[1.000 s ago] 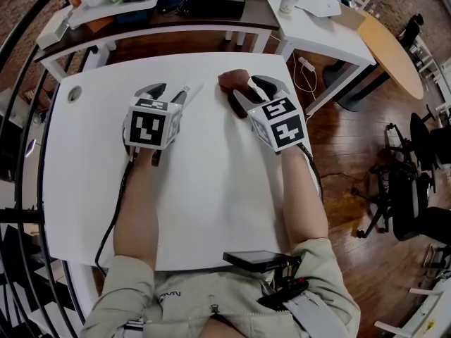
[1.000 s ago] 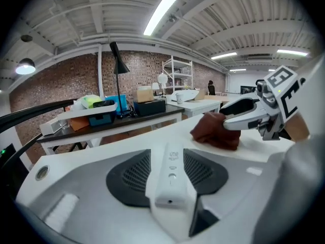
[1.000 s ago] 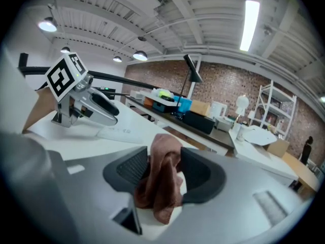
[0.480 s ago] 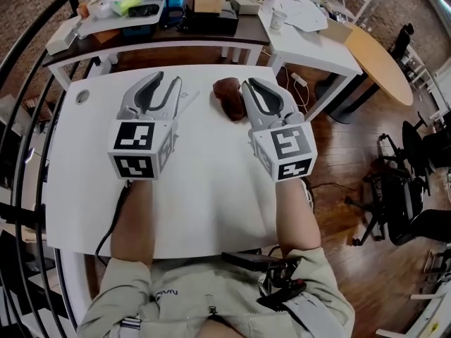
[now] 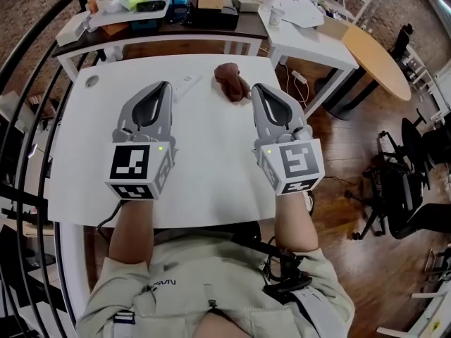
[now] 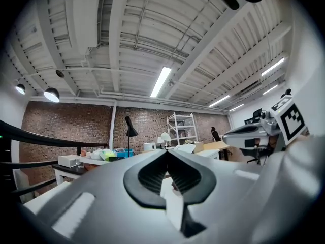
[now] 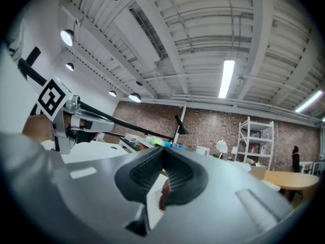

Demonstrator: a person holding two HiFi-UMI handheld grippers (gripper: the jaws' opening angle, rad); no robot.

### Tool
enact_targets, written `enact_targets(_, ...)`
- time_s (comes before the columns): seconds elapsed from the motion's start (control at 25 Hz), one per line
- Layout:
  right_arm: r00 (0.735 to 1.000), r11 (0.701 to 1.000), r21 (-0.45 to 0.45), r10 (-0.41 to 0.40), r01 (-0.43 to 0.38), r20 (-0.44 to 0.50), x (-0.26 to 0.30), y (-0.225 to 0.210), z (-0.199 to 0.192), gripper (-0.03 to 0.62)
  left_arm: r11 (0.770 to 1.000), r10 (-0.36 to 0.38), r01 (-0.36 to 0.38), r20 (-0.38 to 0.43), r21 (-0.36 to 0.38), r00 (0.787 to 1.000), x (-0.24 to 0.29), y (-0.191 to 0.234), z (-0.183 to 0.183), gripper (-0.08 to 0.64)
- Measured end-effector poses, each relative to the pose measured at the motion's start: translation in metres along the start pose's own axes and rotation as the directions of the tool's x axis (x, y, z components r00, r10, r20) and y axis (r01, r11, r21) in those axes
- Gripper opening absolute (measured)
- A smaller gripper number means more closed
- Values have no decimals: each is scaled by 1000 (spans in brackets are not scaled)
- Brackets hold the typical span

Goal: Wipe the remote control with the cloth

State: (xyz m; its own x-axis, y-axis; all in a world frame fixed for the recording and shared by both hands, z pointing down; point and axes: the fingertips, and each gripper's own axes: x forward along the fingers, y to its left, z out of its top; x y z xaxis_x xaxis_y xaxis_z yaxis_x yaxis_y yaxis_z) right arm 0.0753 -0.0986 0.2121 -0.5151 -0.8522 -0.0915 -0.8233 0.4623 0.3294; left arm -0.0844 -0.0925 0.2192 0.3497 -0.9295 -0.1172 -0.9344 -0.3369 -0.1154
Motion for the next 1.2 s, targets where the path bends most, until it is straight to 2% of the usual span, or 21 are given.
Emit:
enact_targets(0.16, 1000, 1000, 19, 12, -12, -27, -13, 19, -17, 5, 1000, -5, 5, -2, -8, 1000, -17, -9, -9, 6)
enact_targets(0.48, 997, 996, 94, 7, 1, -82, -44, 40, -62, 5, 999, -27, 26, -25, -21, 999, -44, -37, -54, 5)
enact_targets(0.64, 998, 994, 107, -19, 26, -61, -55, 40, -69, 5, 997, -20, 19, -9, -77, 1000, -55, -46, -69, 5)
enact_targets(0.8, 996, 991, 127, -34, 44, -80, -63, 42, -88, 4, 997, -63, 60, -57, -57, 996, -56, -51, -97, 5)
enact_targets(1.2, 995, 987, 147, -52, 65, -86, -70, 45, -96, 2, 997, -53, 49, -63, -61, 997, -59, -49, -101, 5)
